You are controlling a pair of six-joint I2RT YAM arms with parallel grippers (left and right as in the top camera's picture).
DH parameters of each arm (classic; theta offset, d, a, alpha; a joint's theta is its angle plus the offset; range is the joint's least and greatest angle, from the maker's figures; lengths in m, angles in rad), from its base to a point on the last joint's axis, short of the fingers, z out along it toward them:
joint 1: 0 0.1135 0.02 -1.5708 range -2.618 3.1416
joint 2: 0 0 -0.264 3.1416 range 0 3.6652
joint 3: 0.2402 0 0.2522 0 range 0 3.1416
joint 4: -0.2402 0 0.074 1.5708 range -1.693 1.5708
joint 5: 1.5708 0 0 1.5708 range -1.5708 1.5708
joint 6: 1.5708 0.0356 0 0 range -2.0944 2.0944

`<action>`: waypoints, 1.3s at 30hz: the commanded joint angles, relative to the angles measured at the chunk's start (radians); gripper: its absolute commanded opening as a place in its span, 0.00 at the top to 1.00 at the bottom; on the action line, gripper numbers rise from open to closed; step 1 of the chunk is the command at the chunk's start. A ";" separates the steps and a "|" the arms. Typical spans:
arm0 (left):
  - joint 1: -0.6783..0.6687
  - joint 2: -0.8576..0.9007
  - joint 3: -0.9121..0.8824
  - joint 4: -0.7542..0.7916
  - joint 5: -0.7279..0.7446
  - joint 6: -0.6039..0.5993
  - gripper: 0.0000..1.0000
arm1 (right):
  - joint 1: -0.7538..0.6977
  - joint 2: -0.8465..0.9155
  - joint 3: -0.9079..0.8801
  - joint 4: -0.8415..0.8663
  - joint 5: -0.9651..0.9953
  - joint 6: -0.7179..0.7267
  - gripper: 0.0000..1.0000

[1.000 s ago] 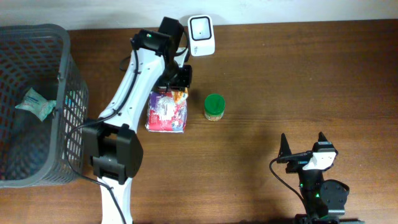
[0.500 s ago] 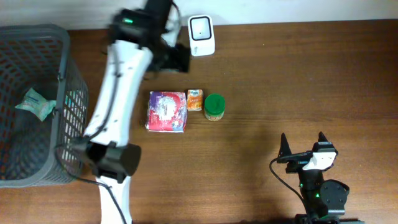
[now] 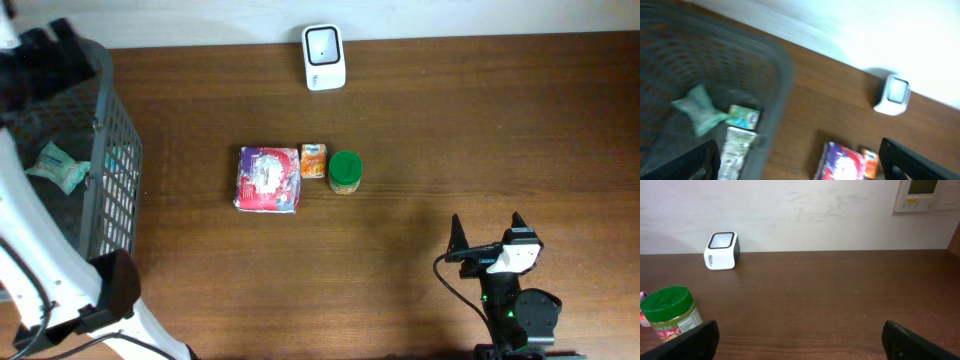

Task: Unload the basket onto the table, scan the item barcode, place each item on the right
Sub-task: 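Carry the Kleenex pack out and set it between pack and jar, then reach into the basket and grasp the mint flushable tissue wipes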

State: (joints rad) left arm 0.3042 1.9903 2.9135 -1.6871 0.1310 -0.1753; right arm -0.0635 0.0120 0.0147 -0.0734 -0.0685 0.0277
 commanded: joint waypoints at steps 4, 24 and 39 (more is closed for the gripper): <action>0.124 -0.013 -0.167 -0.001 0.002 0.009 0.01 | 0.004 -0.006 -0.009 -0.001 0.009 0.011 0.01; 0.194 -0.009 -0.704 0.309 -0.167 -0.079 0.00 | 0.005 -0.006 -0.009 0.000 0.009 0.011 0.01; 0.229 -0.005 -1.232 0.967 -0.380 -0.374 0.08 | 0.004 -0.006 -0.009 -0.001 0.009 0.011 0.01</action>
State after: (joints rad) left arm 0.5251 1.9881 1.7451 -0.7925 -0.2028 -0.4908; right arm -0.0635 0.0120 0.0147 -0.0734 -0.0685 0.0269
